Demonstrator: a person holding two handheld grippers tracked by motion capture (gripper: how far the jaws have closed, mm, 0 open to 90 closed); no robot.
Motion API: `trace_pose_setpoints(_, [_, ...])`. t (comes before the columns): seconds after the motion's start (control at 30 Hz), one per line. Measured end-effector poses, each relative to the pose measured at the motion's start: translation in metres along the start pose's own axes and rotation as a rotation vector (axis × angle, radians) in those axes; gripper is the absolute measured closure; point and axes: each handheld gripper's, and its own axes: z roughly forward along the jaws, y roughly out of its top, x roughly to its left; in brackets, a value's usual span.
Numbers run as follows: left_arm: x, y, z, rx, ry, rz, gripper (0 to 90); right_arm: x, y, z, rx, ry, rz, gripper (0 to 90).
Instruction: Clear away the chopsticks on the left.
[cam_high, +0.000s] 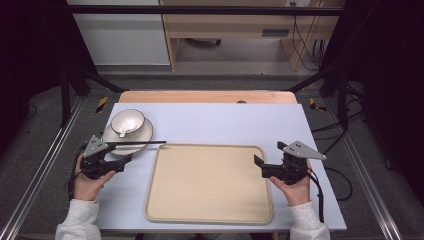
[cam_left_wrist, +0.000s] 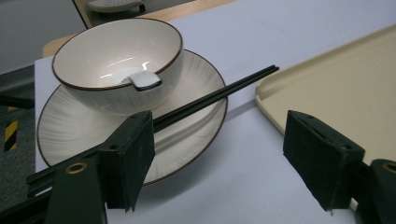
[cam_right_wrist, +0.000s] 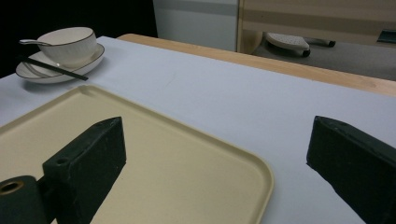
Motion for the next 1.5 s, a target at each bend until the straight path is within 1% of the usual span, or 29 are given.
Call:
trace_pose_setpoints(0.07, [0.009, 0.001, 0.002, 0.012, 0.017, 0.005, 25.0, 0.000, 0.000, 0.000, 0.001, 0.001, -0.002, 4.8])
trace_pose_setpoints(0.1, [0.011, 0.002, 0.005, 0.016, 0.023, 0.009, 25.0, 0.000, 0.000, 0.000, 0.002, 0.002, -0.003, 4.9])
trace_pose_setpoints(0.13, [0.013, 0.002, 0.006, 0.024, 0.026, 0.021, 25.0, 0.000, 0.001, 0.000, 0.002, 0.002, -0.003, 4.9])
trace_pose_setpoints(0.17, [0.013, 0.002, 0.006, 0.024, 0.026, 0.021, 25.2, 0.000, 0.001, 0.000, 0.002, 0.001, -0.003, 4.9])
trace_pose_setpoints(0.27, [0.022, 0.004, 0.016, 0.039, 0.022, 0.022, 25.2, 0.000, 0.001, -0.001, -0.001, 0.000, 0.001, 5.0])
trace_pose_setpoints(0.33, [0.025, 0.004, 0.019, 0.048, 0.023, 0.022, 25.6, 0.000, 0.001, -0.001, 0.000, 0.000, 0.001, 5.0])
trace_pose_setpoints(0.4, [0.029, 0.002, 0.027, 0.051, 0.018, 0.019, 26.5, 0.000, 0.001, 0.000, 0.002, -0.002, -0.001, 5.1])
trace_pose_setpoints(0.47, [0.031, 0.001, 0.030, 0.057, 0.016, 0.023, 26.7, 0.000, 0.001, 0.000, 0.003, -0.001, -0.003, 5.1])
trace_pose_setpoints(0.5, [0.033, -0.001, 0.034, 0.066, 0.024, 0.020, 27.5, 0.001, 0.001, 0.001, 0.006, -0.001, -0.006, 5.1])
trace_pose_setpoints(0.53, [0.033, -0.001, 0.034, 0.066, 0.024, 0.020, 28.2, 0.001, 0.001, 0.001, 0.006, -0.001, -0.006, 5.1])
trace_pose_setpoints(0.6, [0.036, -0.003, 0.039, 0.062, 0.023, 0.014, 29.2, 0.001, 0.000, 0.001, 0.010, 0.001, -0.008, 5.1])
trace_pose_setpoints(0.63, [0.037, -0.003, 0.042, 0.060, 0.027, 0.012, 30.1, 0.001, 0.000, 0.001, 0.011, 0.001, -0.008, 5.1])
trace_pose_setpoints(0.73, [0.036, -0.005, 0.049, 0.066, 0.039, 0.029, 33.9, 0.001, 0.000, 0.001, 0.014, -0.002, -0.009, 5.1])
trace_pose_setpoints(0.77, [0.036, -0.006, 0.051, 0.077, 0.045, 0.032, 34.5, 0.001, 0.000, 0.001, 0.014, -0.002, -0.009, 5.1])
trace_pose_setpoints(0.87, [0.036, -0.007, 0.053, 0.086, 0.048, 0.034, 36.1, 0.001, 0.000, 0.001, 0.014, -0.001, -0.010, 5.2])
trace_pose_setpoints(0.93, [0.037, -0.007, 0.054, 0.093, 0.055, 0.044, 36.6, 0.001, 0.000, 0.001, 0.012, 0.000, -0.009, 5.3])
trace_pose_setpoints(0.97, [0.037, -0.008, 0.055, 0.095, 0.054, 0.041, 37.7, 0.000, 0.000, 0.001, 0.009, -0.001, -0.006, 5.3])
trace_pose_setpoints(1.07, [0.036, -0.008, 0.056, 0.095, 0.066, 0.048, 40.4, 0.001, 0.000, 0.001, 0.010, -0.001, -0.004, 5.3])
trace_pose_setpoints(1.17, [0.037, -0.008, 0.055, 0.097, 0.068, 0.044, 42.7, 0.000, 0.000, 0.001, 0.012, 0.000, -0.006, 5.3])
trace_pose_setpoints(1.3, [0.035, -0.008, 0.053, 0.114, 0.067, 0.045, 46.3, 0.001, 0.000, 0.001, 0.015, 0.003, -0.008, 5.4])
trace_pose_setpoints(1.37, [0.035, -0.009, 0.053, 0.131, 0.069, 0.054, 46.6, 0.001, 0.000, 0.001, 0.013, 0.003, -0.008, 5.4])
trace_pose_setpoints(1.5, [0.035, -0.009, 0.053, 0.137, 0.066, 0.052, 51.7, 0.001, 0.000, 0.000, 0.008, 0.001, -0.004, 5.5])
